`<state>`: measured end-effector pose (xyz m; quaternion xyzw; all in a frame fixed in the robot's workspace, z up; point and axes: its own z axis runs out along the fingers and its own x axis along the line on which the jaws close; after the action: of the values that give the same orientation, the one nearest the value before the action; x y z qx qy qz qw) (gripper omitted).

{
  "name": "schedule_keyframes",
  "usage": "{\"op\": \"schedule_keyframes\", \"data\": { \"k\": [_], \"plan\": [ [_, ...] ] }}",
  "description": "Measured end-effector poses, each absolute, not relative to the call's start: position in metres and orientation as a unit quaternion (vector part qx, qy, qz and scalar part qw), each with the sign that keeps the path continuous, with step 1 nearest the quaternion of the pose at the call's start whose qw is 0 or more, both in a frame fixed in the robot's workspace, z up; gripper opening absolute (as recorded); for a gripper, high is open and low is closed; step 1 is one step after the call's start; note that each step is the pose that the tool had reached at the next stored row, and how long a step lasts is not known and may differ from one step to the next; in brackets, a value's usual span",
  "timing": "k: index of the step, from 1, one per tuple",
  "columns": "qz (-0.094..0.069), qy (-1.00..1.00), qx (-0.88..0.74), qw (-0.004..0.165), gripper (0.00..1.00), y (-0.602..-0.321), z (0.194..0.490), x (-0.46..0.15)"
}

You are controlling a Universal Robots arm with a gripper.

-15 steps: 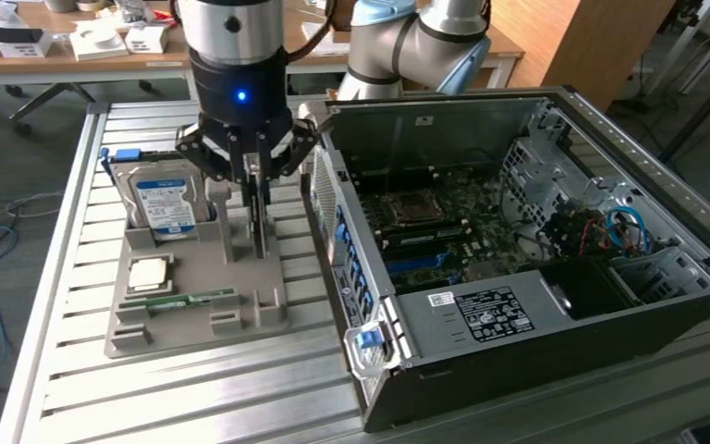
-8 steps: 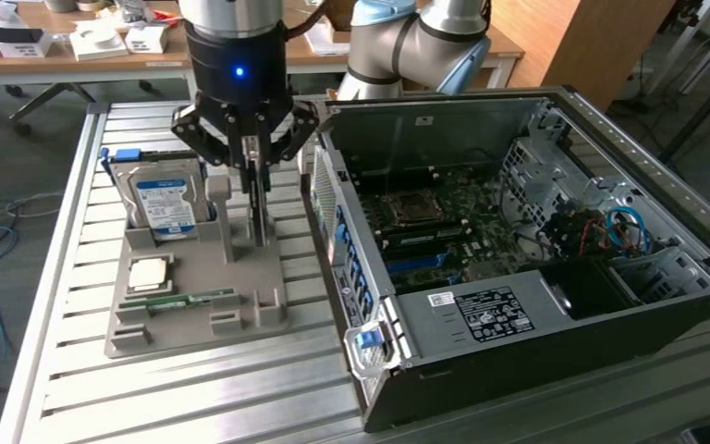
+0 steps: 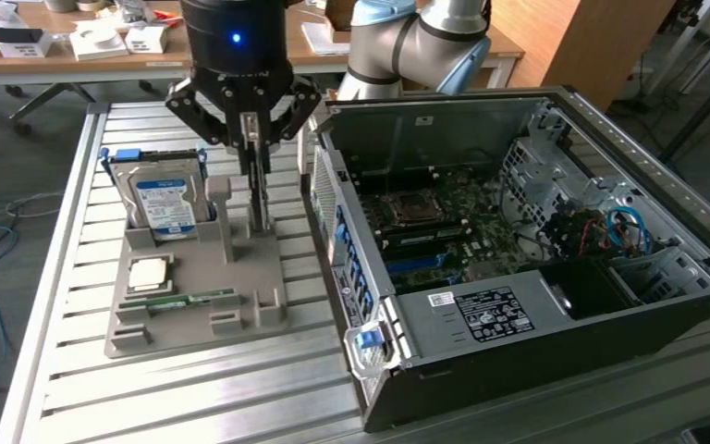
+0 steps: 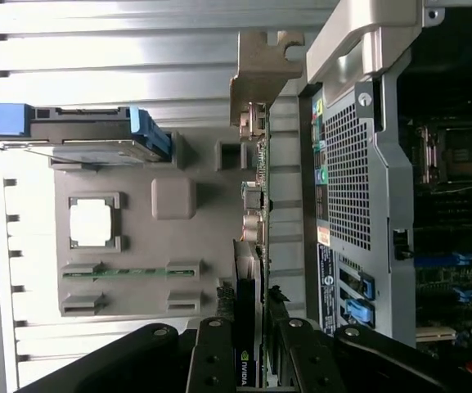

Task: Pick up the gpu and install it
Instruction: 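Pick up the gpu and move the gpu toward the slot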

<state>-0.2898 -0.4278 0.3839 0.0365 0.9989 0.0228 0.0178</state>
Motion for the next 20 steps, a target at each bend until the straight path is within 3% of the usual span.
{"op": "schedule_keyframes", "data": {
  "k": [11,20],
  "plan": [
    [0.023,0.999,0.036,0.019,0.26,-0.428,0.416,-0.29],
    [0.023,0.999,0.036,0.019,0.26,-0.428,0.418,-0.286]
  ]
}}
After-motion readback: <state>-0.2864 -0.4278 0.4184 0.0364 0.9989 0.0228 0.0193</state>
